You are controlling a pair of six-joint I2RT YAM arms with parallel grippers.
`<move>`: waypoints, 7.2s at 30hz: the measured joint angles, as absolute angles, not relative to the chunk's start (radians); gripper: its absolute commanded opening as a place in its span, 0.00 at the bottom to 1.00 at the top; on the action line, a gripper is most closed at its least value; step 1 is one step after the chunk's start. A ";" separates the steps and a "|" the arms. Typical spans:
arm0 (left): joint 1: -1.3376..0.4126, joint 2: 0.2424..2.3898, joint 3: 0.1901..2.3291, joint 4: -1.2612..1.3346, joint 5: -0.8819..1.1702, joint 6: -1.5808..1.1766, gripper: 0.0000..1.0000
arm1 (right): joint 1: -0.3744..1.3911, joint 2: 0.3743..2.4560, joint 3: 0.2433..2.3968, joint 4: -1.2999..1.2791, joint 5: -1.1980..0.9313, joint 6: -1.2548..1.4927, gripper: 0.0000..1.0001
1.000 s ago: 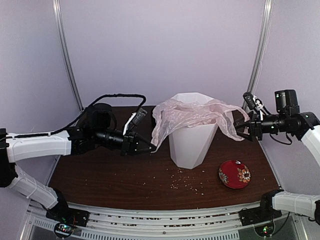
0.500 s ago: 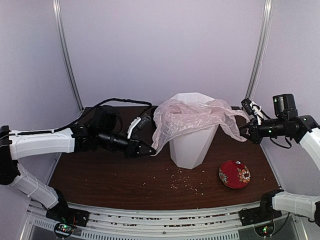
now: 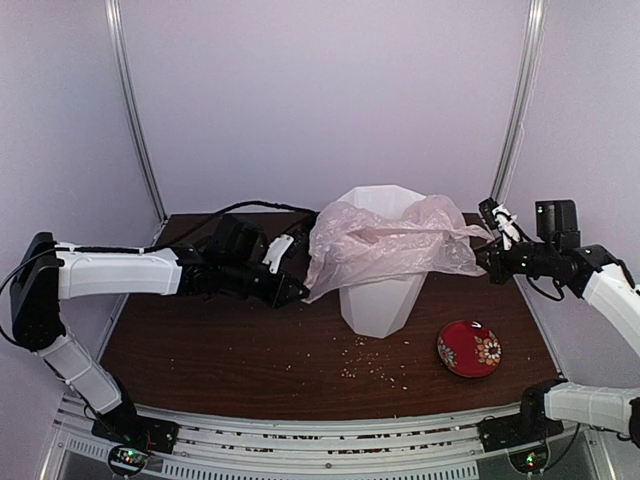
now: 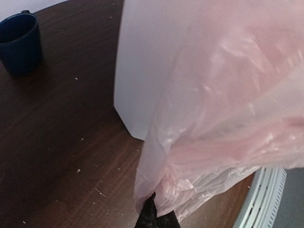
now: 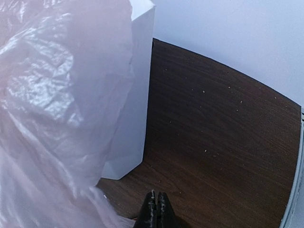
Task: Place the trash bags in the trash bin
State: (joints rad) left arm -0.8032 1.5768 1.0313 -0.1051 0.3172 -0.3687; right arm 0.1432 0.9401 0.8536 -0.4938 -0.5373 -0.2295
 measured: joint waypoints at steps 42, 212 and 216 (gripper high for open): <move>-0.983 1.102 0.950 -0.173 -0.056 -0.182 0.61 | 0.143 0.830 1.103 -0.978 -0.585 -0.680 0.69; -0.838 1.678 1.435 -0.042 -0.220 0.125 0.00 | 0.323 1.214 1.361 -0.564 -0.251 -0.427 0.00; -0.785 1.776 1.528 -0.046 -0.198 0.115 0.00 | 0.320 1.305 1.386 -0.541 -0.224 -0.410 0.00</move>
